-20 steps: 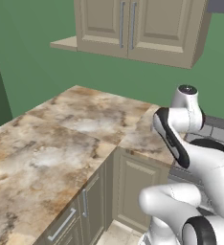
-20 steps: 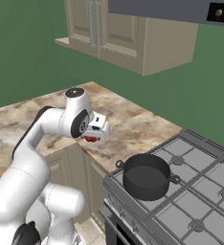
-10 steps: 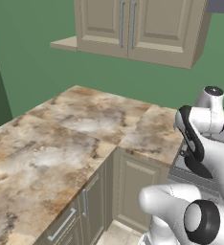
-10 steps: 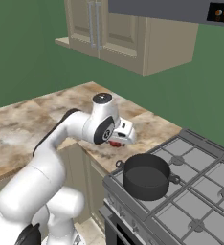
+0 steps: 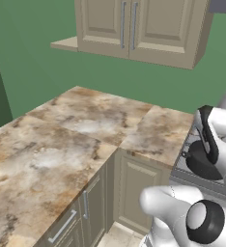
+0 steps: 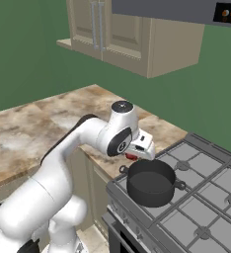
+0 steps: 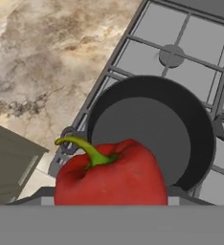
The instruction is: Turn on the burner for the pot on the stove. Wait thirty seconds for the pot to heat up. Then add the bell pepper to the pot.
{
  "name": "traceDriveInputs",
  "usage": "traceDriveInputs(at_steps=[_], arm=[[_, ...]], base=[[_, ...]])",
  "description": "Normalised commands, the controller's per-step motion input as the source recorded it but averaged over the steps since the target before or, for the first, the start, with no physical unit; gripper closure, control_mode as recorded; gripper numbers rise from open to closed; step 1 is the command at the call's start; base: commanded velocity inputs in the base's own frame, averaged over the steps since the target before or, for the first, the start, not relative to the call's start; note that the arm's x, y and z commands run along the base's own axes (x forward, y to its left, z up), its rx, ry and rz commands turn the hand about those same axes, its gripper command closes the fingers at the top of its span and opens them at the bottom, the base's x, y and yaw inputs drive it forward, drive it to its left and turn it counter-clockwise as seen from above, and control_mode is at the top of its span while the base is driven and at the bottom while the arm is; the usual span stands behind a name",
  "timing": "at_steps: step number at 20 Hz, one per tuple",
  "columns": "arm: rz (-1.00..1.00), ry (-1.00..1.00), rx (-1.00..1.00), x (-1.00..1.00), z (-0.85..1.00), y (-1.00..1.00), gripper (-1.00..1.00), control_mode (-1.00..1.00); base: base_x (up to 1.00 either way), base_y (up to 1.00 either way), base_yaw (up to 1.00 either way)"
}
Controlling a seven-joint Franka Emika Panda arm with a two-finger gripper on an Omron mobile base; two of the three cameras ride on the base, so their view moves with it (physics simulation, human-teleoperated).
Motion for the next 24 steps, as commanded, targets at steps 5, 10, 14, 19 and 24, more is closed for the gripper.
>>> traceDriveInputs(at_steps=[5, 10, 14, 19, 24], arm=[[0.0, 0.12, 0.01, -0.05, -0.12, -0.11, 1.0, -1.0], [-0.02, 0.27, 0.0, 0.13, -0.02, -0.25, 1.0, -1.0], [-0.01, 0.16, 0.05, 0.13, 0.0, -0.12, 1.0, -1.0], [0.0, 0.06, 0.2, 0.1, -0.24, -0.09, 1.0, -1.0], [0.0, 0.01, 0.14, 0.01, -0.27, -0.21, 1.0, -1.0]], base=[[0.0, 0.0, 0.0], [0.0, 0.0, 0.0], [0.0, 0.0, 0.0], [0.0, 0.0, 0.0], [0.0, 0.0, 0.0]])
